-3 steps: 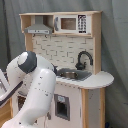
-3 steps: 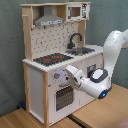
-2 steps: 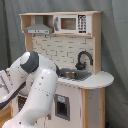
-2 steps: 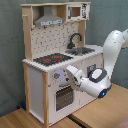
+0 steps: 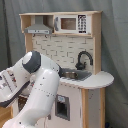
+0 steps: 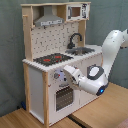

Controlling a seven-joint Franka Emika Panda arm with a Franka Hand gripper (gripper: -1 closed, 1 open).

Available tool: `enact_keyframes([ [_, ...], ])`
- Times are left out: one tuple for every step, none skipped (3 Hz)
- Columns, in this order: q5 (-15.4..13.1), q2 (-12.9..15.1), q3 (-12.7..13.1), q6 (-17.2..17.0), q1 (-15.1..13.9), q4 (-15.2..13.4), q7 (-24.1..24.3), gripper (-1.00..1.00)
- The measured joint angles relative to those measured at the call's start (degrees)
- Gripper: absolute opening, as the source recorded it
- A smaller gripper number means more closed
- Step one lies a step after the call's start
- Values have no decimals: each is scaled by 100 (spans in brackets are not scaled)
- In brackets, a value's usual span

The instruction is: Play with the kitchen

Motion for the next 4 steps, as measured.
enact_keyframes([
  [1,301,-131,-10,269,380,-187,100],
  [1,473,-360,-16,510,789,-358,100],
  [1,484,-405,-15,555,813,-398,100],
  [1,484,-405,-15,555,813,-398,-100],
])
